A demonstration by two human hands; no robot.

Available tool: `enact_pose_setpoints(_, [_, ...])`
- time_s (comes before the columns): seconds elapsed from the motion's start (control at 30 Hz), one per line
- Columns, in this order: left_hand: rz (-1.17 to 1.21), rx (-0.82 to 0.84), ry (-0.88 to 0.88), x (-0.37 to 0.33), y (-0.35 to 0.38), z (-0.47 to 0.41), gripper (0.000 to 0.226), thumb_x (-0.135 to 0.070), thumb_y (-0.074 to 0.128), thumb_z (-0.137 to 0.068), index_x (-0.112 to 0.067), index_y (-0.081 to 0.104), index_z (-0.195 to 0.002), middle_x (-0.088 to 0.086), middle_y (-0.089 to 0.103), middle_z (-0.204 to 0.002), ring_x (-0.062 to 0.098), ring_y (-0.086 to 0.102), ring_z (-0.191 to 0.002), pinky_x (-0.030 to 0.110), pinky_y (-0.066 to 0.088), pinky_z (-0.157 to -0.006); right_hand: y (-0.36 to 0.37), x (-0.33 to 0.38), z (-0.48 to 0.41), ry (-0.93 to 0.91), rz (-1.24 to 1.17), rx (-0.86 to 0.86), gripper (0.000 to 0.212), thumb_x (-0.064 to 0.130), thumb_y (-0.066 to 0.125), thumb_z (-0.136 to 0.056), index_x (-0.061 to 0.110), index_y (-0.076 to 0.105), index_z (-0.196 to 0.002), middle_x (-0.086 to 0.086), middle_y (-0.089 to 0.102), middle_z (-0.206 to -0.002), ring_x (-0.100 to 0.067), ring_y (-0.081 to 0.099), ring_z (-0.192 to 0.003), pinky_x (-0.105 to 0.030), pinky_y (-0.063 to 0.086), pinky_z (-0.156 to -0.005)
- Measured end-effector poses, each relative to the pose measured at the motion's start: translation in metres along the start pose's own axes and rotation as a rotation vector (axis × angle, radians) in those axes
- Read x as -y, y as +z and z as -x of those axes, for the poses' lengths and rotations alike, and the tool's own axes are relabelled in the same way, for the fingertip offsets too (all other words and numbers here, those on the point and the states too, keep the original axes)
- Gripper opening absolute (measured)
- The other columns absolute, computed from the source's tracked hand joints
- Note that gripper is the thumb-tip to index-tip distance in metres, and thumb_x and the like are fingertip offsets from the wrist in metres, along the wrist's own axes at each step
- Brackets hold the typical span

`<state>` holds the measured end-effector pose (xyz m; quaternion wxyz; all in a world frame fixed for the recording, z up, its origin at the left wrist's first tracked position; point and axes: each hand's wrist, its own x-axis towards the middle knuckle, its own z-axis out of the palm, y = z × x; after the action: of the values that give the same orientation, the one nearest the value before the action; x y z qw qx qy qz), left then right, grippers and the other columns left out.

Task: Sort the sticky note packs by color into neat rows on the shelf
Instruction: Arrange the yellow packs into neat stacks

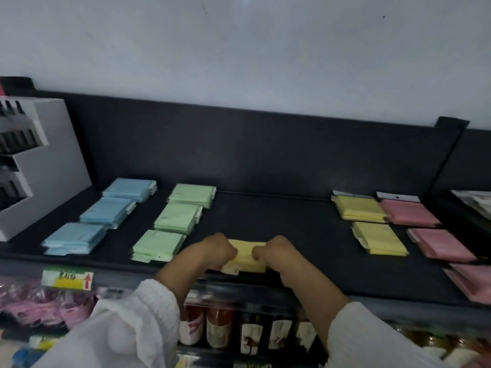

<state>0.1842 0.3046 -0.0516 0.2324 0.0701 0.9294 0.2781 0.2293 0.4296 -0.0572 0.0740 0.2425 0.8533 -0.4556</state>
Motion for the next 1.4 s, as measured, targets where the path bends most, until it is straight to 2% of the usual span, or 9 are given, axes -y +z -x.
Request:
enact_pose_setpoints(0.1, [-0.172,-0.096,-0.002,0.005,0.007,0.003,0.041,-0.025,0.036,-0.097,-0.005,0.034,-0.133,0.018,0.032,-0.139,0.032,0.037,-0.125,0.030,0.036,-0.095,0.001,0.000,0.006,-0.025,-0.006,0.030,0.022,0.019,0.058,-0.082,0.013,0.042,-0.068,0.000,0.041,-0.071,-0.014,0.045,-0.067,-0.023,0.036,-0.053])
enact_pose_setpoints(0.2, [-0.145,-0.195,0.055,0.002,0.019,0.009,0.058,-0.021,0.033,-0.098,-0.012,0.005,-0.147,0.018,0.014,-0.149,0.035,0.022,-0.134,0.037,0.025,-0.108,-0.003,-0.001,0.010,-0.048,-0.066,0.041,0.011,0.018,0.058,-0.083,0.010,0.053,-0.079,-0.003,0.047,-0.080,-0.017,0.049,-0.076,-0.024,0.041,-0.062])
enact_pose_setpoints(0.4, [-0.226,-0.298,0.202,0.005,0.022,0.013,0.053,-0.020,0.034,-0.096,-0.016,0.016,-0.146,0.015,0.024,-0.146,0.034,0.025,-0.130,0.039,0.026,-0.106,-0.014,-0.016,0.015,-0.097,-0.176,-0.033,0.053,0.023,0.060,-0.087,0.007,0.044,-0.134,-0.007,0.051,-0.130,-0.018,0.051,-0.111,-0.027,0.046,-0.089])
enact_pose_setpoints(0.57, [-0.127,-0.535,0.436,-0.013,0.025,0.027,0.038,-0.028,0.040,-0.096,-0.022,0.044,-0.134,0.002,0.038,-0.140,0.026,0.030,-0.126,0.040,0.034,-0.099,-0.072,-0.038,0.018,-0.188,-0.139,-0.448,0.034,0.019,0.060,-0.086,0.012,0.057,-0.120,-0.001,0.058,-0.101,-0.017,0.056,-0.098,-0.023,0.040,-0.082])
enact_pose_setpoints(0.73, [-0.002,-0.451,0.594,-0.059,0.044,0.025,0.035,-0.025,0.045,-0.095,-0.019,0.050,-0.130,0.000,0.051,-0.133,0.021,0.038,-0.125,0.037,0.036,-0.103,-0.142,-0.082,0.004,-0.108,-0.072,-0.740,0.037,0.019,0.059,-0.086,0.006,0.055,-0.121,-0.014,0.060,-0.116,-0.027,0.055,-0.100,-0.026,0.038,-0.080])
enact_pose_setpoints(0.8, [0.028,-0.378,0.599,-0.079,0.057,0.020,0.037,-0.026,0.045,-0.095,-0.019,0.049,-0.131,0.001,0.054,-0.131,0.020,0.042,-0.124,0.036,0.037,-0.103,-0.164,-0.099,-0.004,-0.055,-0.047,-0.732,0.042,0.023,0.057,-0.087,0.005,0.052,-0.124,-0.016,0.057,-0.123,-0.032,0.052,-0.112,-0.031,0.039,-0.089])
enact_pose_setpoints(0.93, [0.054,-0.190,0.557,-0.121,0.086,0.007,0.039,-0.030,0.044,-0.096,-0.019,0.047,-0.133,0.001,0.053,-0.132,0.019,0.047,-0.121,0.037,0.039,-0.103,-0.187,-0.127,-0.024,-0.024,0.018,-0.620,0.041,0.026,0.054,-0.090,-0.002,0.053,-0.120,-0.018,0.059,-0.121,-0.035,0.054,-0.111,-0.028,0.034,-0.076])
enact_pose_setpoints(1.17, [0.037,-0.066,0.419,-0.185,0.136,-0.031,0.053,-0.044,0.039,-0.095,-0.013,0.035,-0.137,0.007,0.050,-0.135,0.024,0.045,-0.123,0.040,0.037,-0.103,-0.202,-0.143,-0.054,0.061,0.103,-0.504,0.049,0.037,0.047,-0.090,0.002,0.048,-0.125,-0.019,0.057,-0.123,-0.037,0.051,-0.115,-0.040,0.043,-0.095])
enact_pose_setpoints(1.4, [0.215,-0.174,0.404,-0.209,0.160,-0.045,0.035,-0.026,0.052,-0.092,-0.015,0.048,-0.125,0.003,0.058,-0.123,0.020,0.055,-0.108,0.032,0.047,-0.090,-0.208,-0.155,-0.060,-0.039,-0.022,-0.465,0.036,0.007,0.050,-0.078,0.007,0.054,-0.114,-0.012,0.062,-0.113,-0.029,0.058,-0.102,-0.034,0.050,-0.083])
